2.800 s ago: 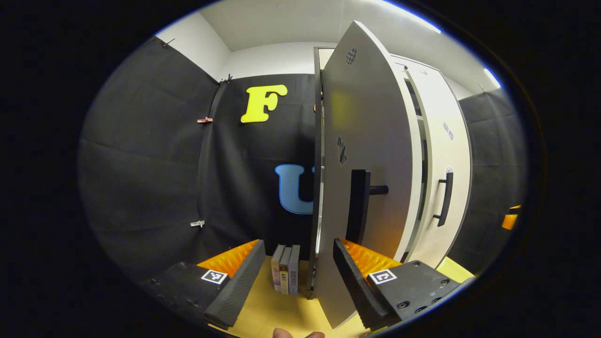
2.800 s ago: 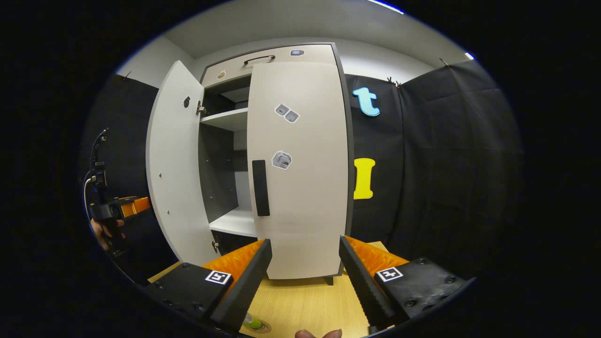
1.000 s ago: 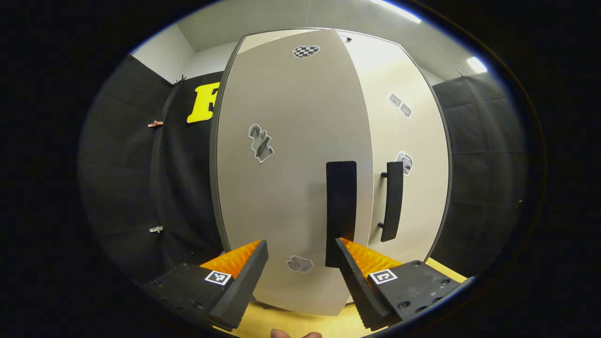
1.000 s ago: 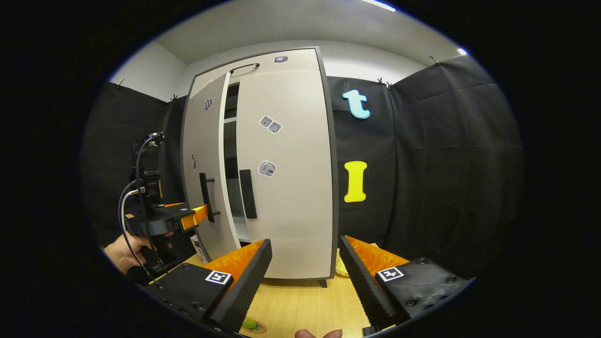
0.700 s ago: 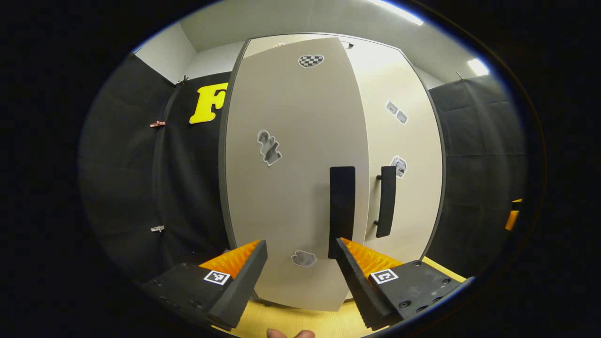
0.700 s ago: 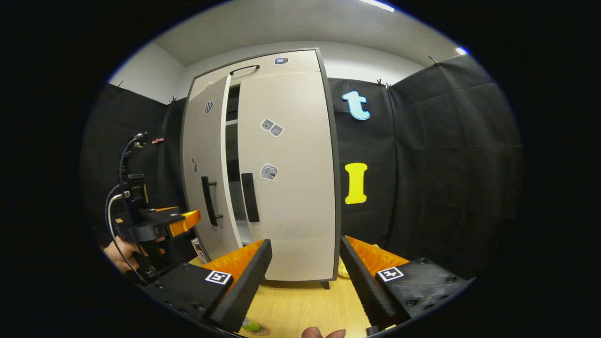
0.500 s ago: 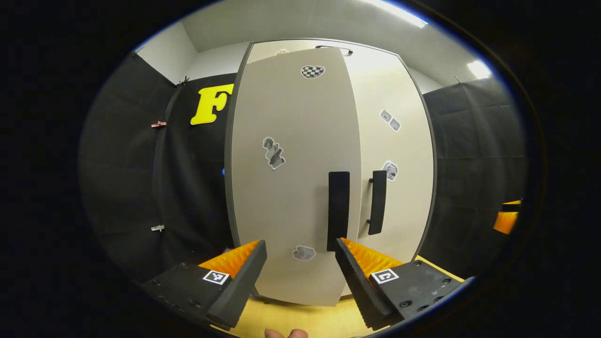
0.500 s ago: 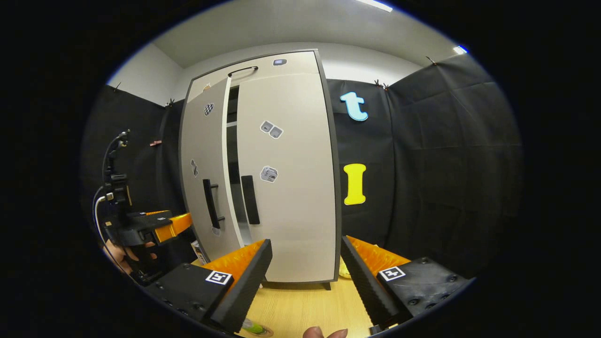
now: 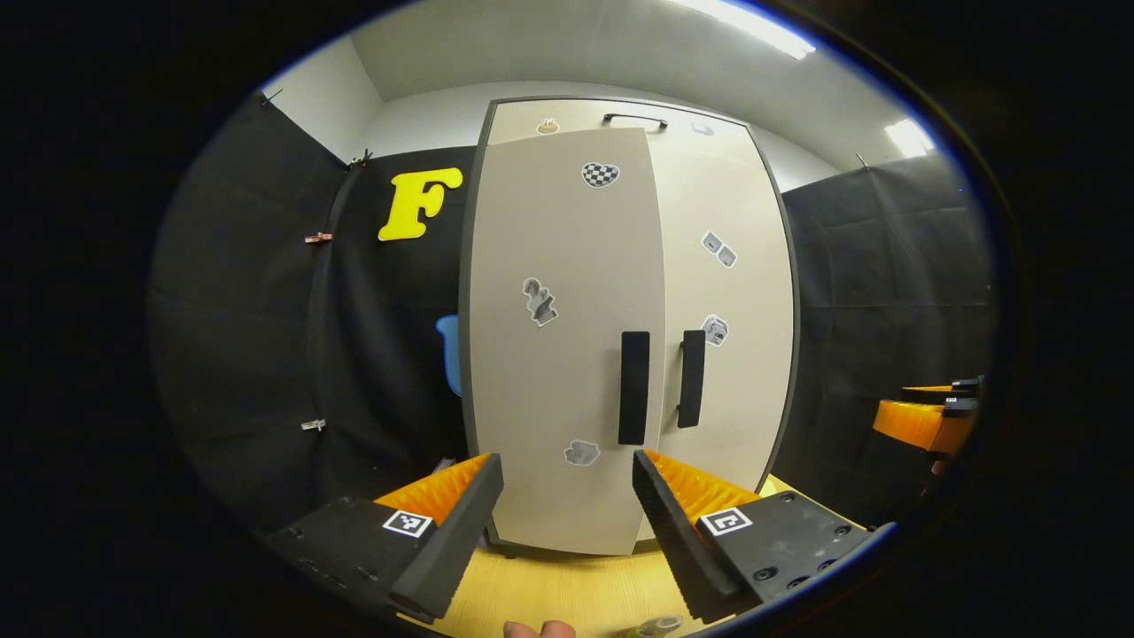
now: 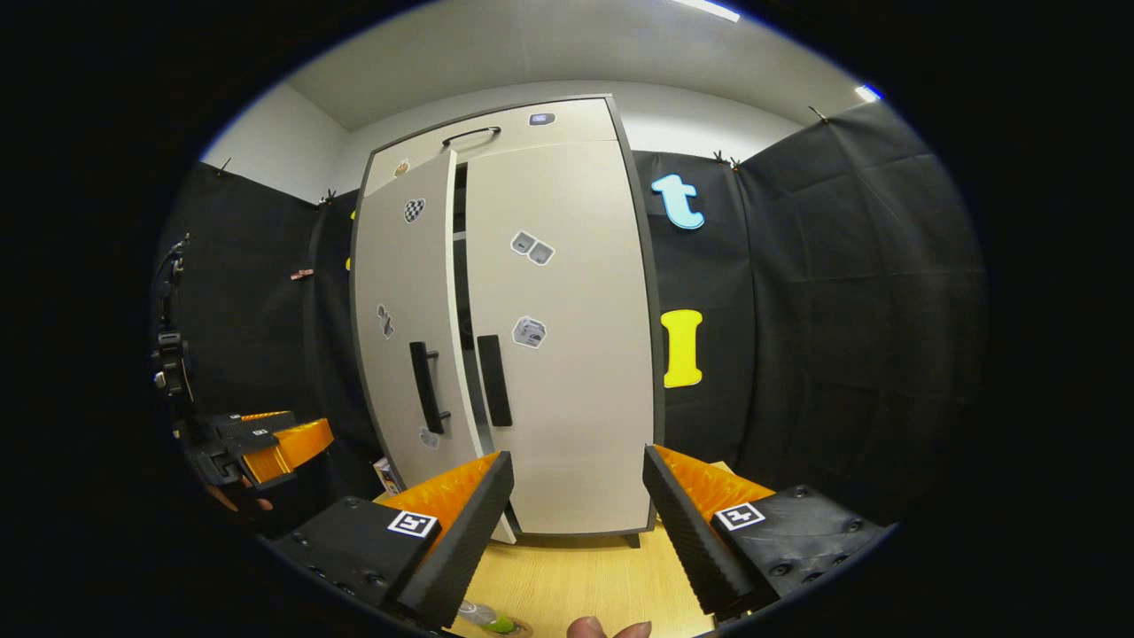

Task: Grasp the bottle in the cabinet with the left hand and place it on the coaster, then close the right door with the right hand and the left door with the left hand.

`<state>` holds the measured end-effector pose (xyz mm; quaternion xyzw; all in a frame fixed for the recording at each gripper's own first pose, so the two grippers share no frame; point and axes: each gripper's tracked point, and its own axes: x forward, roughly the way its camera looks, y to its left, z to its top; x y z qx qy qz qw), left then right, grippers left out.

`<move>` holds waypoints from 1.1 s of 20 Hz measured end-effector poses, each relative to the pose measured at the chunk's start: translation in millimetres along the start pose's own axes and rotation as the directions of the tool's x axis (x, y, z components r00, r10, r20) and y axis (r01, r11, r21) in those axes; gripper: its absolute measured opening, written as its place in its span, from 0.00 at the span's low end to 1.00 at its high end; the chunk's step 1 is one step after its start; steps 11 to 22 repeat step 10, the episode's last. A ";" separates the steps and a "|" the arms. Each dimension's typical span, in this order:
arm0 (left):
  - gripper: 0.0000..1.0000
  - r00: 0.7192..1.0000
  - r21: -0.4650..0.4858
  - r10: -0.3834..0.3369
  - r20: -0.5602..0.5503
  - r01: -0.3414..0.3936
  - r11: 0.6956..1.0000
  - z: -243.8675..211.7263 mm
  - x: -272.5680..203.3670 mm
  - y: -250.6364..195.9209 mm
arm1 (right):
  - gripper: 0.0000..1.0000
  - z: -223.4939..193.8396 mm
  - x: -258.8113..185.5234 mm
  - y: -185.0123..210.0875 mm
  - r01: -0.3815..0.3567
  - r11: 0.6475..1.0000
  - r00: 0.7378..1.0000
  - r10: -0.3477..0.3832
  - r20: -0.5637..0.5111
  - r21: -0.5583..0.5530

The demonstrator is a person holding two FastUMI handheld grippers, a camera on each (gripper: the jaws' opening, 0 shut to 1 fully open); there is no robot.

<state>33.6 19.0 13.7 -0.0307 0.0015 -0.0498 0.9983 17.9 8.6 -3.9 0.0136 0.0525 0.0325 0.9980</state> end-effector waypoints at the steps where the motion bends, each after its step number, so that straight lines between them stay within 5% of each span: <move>1: 0.94 1.000 -0.003 0.005 -0.001 -0.005 1.000 -2.0 -5.4 2.2 | 0.98 0.3 -2.0 1.3 -0.001 1.000 1.000 0.001 0.001 -0.003; 22: 0.94 0.999 0.019 0.049 0.012 -0.049 0.999 -7.7 -34.3 24.5 | 0.98 -2.9 -17.6 4.7 -0.003 1.000 1.000 0.003 0.004 -0.015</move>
